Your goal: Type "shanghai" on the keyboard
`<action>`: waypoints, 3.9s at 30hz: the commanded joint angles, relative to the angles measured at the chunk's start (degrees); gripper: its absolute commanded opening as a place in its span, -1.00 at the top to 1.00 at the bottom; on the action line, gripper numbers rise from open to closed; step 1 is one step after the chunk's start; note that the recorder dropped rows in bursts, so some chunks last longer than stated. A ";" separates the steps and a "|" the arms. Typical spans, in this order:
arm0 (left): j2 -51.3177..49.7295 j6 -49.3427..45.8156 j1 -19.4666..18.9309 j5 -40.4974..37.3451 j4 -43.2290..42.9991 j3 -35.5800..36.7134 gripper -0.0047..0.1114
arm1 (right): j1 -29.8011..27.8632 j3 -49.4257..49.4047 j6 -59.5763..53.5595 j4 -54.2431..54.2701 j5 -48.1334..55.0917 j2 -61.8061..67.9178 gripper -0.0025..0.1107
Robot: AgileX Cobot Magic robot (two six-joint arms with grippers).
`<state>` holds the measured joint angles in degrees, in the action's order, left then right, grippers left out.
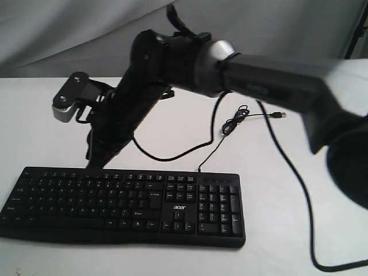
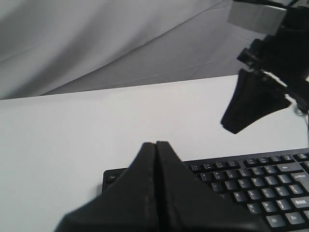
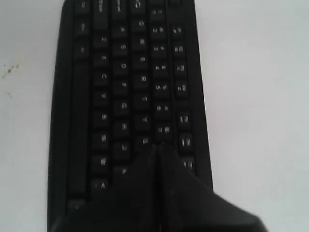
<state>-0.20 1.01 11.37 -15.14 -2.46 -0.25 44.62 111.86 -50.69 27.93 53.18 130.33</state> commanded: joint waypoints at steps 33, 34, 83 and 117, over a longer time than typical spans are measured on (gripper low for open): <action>0.20 0.01 0.23 0.27 -0.04 0.25 0.92 | 11.42 34.82 12.67 -11.27 -0.34 25.15 0.96; 0.20 0.01 0.23 0.27 -0.04 0.25 0.92 | 11.42 34.82 12.67 -11.27 -0.09 25.15 0.96; 0.20 0.01 0.23 0.27 -0.04 0.25 0.92 | 12.26 34.19 13.04 -12.38 1.57 26.08 0.96; 0.20 0.01 0.23 0.27 -0.04 0.25 0.92 | 8.16 4.95 11.26 -13.68 -1.58 6.74 0.96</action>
<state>-0.20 1.01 11.37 -15.14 -2.46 -0.25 53.93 122.92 -37.85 12.09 56.24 140.61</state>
